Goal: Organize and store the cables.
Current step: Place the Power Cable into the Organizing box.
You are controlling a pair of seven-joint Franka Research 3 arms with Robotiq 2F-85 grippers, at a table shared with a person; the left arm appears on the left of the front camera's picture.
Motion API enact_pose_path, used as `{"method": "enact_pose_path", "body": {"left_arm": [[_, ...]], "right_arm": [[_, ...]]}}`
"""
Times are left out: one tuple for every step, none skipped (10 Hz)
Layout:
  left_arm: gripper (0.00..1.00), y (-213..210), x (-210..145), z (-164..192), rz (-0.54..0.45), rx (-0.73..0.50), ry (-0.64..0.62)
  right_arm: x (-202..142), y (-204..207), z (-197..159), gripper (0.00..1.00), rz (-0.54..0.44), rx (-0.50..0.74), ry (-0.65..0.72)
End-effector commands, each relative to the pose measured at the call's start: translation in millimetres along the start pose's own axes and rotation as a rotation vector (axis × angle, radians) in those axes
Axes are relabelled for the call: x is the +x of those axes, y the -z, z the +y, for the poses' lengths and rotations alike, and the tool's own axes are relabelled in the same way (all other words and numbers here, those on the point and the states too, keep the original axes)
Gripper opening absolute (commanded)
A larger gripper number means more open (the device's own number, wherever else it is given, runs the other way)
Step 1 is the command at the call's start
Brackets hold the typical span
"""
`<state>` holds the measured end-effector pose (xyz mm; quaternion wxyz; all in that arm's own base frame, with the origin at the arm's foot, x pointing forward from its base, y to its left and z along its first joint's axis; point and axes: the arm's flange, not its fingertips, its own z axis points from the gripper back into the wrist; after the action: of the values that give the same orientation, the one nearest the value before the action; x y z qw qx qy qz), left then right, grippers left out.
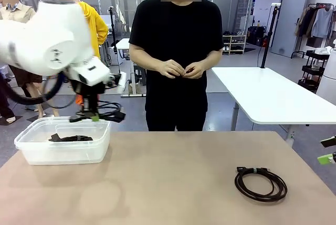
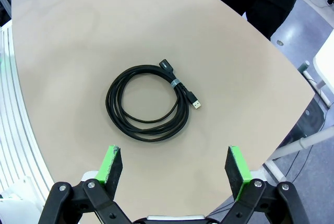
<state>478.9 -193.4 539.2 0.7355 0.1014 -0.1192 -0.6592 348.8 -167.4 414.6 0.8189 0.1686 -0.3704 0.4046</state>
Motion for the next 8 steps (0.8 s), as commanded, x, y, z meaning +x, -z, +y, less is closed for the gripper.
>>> {"method": "enact_pose_path", "body": {"left_arm": [[0.00,-1,-35,-3,-0.028,-0.017,-0.007],[0.00,0,-50,1,-0.038,-0.009,-0.033],[0.00,1,-57,3,-0.063,-0.005,-0.031],[0.00,4,-62,2,-0.099,-0.011,-0.018],[0.00,2,-57,7,-0.012,-0.019,-0.048],[0.00,2,-57,7,-0.012,-0.019,-0.048],[0.00,2,-57,7,-0.012,-0.019,-0.048],[0.00,2,-57,7,-0.012,-0.019,-0.048]], "right_arm": [[1,1,-1,1.00,-0.011,-0.003,0.010],[1,1,-1,1.00,-0.011,-0.003,0.010],[1,1,-1,1.00,-0.011,-0.003,0.010],[1,1,-1,1.00,-0.011,-0.003,0.010],[1,1,-1,1.00,-0.011,-0.003,0.010],[1,1,-1,1.00,-0.011,-0.003,0.010],[1,1,-1,1.00,-0.011,-0.003,0.010],[1,1,-1,1.00,-0.011,-0.003,0.010]]}}
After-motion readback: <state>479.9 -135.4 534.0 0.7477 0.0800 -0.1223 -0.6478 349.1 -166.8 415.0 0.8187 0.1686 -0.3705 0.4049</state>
